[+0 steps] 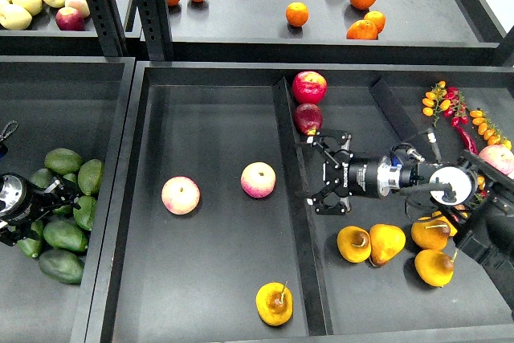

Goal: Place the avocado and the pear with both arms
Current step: 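Swing the right gripper over the middle bin toward the yellow pear, then lower the open right gripper onto the cut yellow pear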

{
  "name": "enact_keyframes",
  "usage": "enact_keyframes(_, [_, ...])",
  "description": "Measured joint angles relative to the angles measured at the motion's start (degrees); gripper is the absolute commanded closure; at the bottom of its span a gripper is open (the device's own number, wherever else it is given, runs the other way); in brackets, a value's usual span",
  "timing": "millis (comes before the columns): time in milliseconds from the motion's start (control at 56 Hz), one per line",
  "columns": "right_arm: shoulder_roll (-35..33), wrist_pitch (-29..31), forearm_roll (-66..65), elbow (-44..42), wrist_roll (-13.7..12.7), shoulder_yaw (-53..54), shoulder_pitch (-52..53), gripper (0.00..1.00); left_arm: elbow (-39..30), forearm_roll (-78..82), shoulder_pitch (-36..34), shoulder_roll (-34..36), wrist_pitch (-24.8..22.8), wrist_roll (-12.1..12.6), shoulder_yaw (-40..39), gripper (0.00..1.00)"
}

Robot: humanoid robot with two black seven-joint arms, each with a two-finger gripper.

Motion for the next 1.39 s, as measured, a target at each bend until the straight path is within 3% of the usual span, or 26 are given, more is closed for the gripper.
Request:
enact_keyframes(732, [4.86, 0.00, -5.73, -0.48, 0.01, -15.75, 2.61, 0.00, -0.31, 0.09, 0.82, -0.87, 0.00, 0.00, -2.06, 0.00])
enact_keyframes(1124, [3.68, 0.00, -5.53, 1.30, 0.01, -21.70, 4.22, 0.00, 0.11, 0.16, 0.94, -1.75, 0.00, 0.00, -3.14, 0.00])
enact_keyframes(1392, [-1.03, 0.00, -4.10, 4.76, 0.01, -22.13, 6.01, 0.00, 0.25, 0.17, 1.47, -2.09, 0.00, -0.01, -3.57, 0.00])
